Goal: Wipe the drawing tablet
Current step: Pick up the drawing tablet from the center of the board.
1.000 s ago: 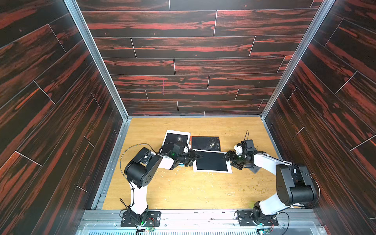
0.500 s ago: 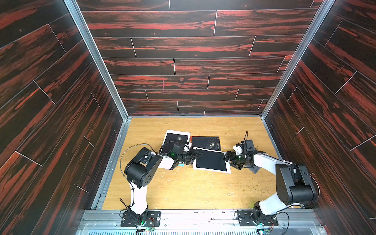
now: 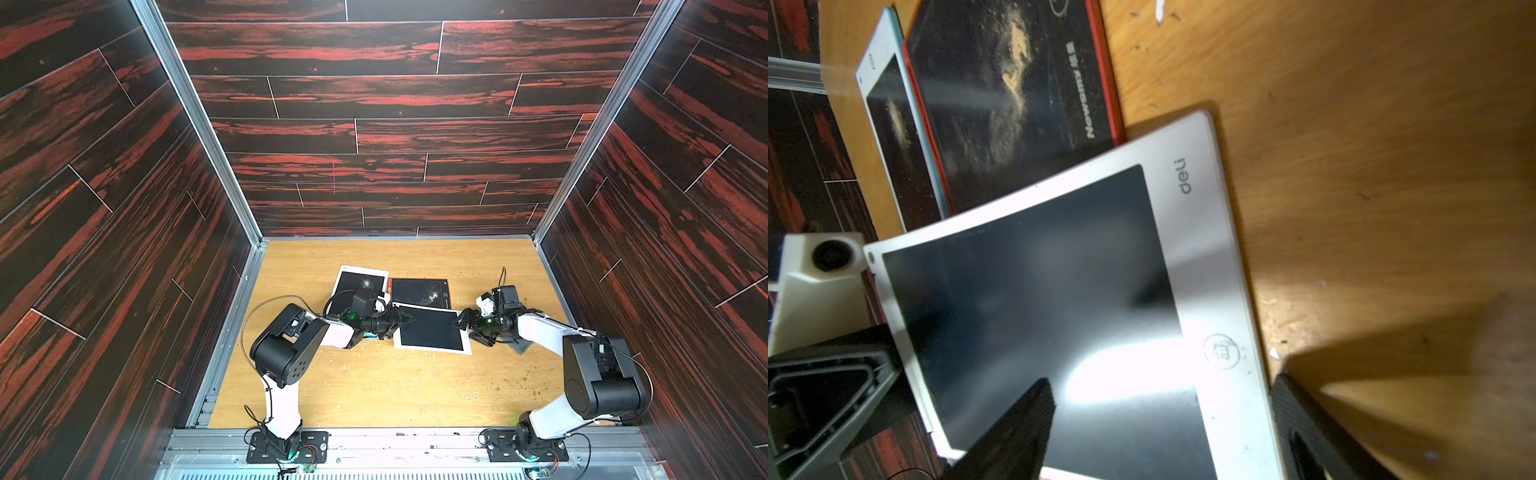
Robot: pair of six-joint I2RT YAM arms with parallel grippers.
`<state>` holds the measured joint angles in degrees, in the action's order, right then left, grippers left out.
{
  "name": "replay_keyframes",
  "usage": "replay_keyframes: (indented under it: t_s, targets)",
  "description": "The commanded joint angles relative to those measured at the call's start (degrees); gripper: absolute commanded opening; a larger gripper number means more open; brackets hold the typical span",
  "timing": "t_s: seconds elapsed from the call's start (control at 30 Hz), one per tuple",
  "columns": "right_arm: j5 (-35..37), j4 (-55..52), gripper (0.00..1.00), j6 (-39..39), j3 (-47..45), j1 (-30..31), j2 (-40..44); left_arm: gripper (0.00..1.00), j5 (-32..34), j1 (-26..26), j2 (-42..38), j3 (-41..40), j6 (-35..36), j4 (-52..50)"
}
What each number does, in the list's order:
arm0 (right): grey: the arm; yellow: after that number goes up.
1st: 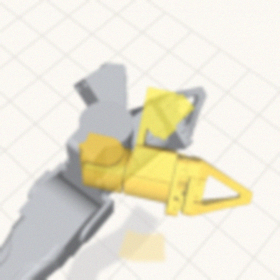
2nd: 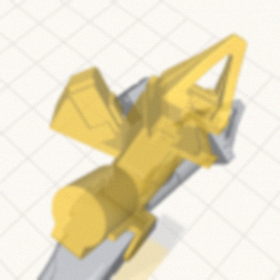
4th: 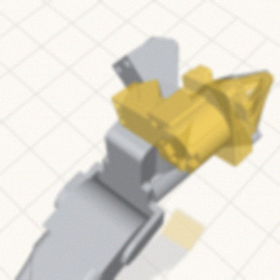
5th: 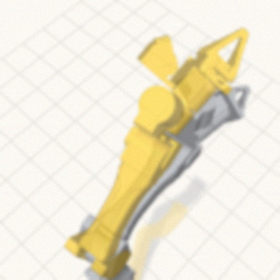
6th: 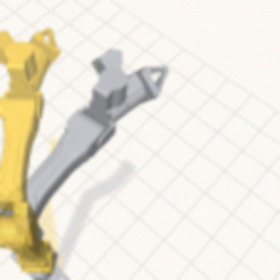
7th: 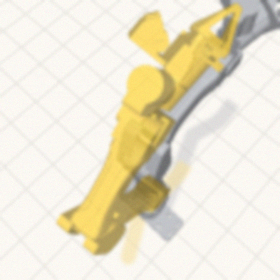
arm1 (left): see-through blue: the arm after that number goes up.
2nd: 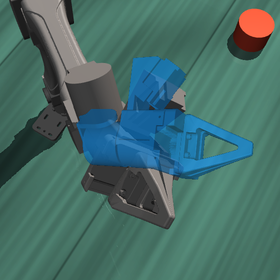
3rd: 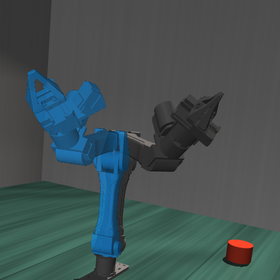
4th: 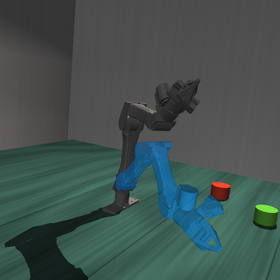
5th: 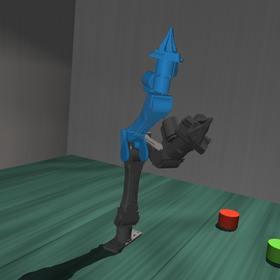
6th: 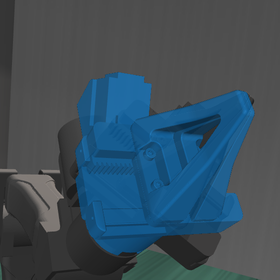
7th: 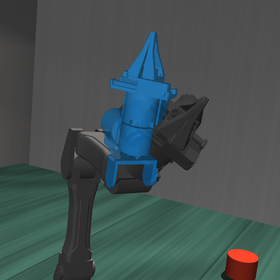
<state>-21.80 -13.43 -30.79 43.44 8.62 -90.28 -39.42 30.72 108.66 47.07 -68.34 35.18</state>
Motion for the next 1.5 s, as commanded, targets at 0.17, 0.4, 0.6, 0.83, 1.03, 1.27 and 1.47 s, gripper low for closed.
replay_keyframes:
  t_s: [0.17, 0.4, 0.6, 0.83, 1.03, 1.27, 1.47]
  targets:
    - [1.41, -4.76, 0.85, 0.33, -1.60, 0.46, -1.20, 0.49, -0.16, -0.05, -6.03, -1.93, 4.03, -4.76]
    - [1.41, -4.76, 0.85, 0.30, -1.78, 0.43, -1.20, 0.49, 0.39, -0.57, -9.64, -3.99, 6.98, -8.69]
    - [3.06, -4.59, 0.84, 0.20, -1.96, 0.50, -1.55, 0.49, 0.40, -0.92, -11.30, -4.87, 7.93, -10.35]
    - [2.62, -4.39, 0.84, 0.16, -1.87, 0.47, -1.79, 0.35, 0.39, -1.10, -12.25, -4.38, 9.55, -12.53]
    - [2.38, -4.63, 0.84, 0.21, -1.48, 0.51, -1.61, 0.12, 0.34, -1.11, -11.22, -3.54, 9.28, -11.63]
    - [4.43, -6.55, 0.84, 0.90, -0.36, 0.48, 0.01, 0.00, 2.17, -1.10, -12.08, 0.99, 17.67, -25.11]
    - [14.03, -11.64, 0.83, 1.84, 3.79, 0.43, 6.73, 0.00, 10.18, -1.10, -15.66, 8.35, 32.36, -47.52]
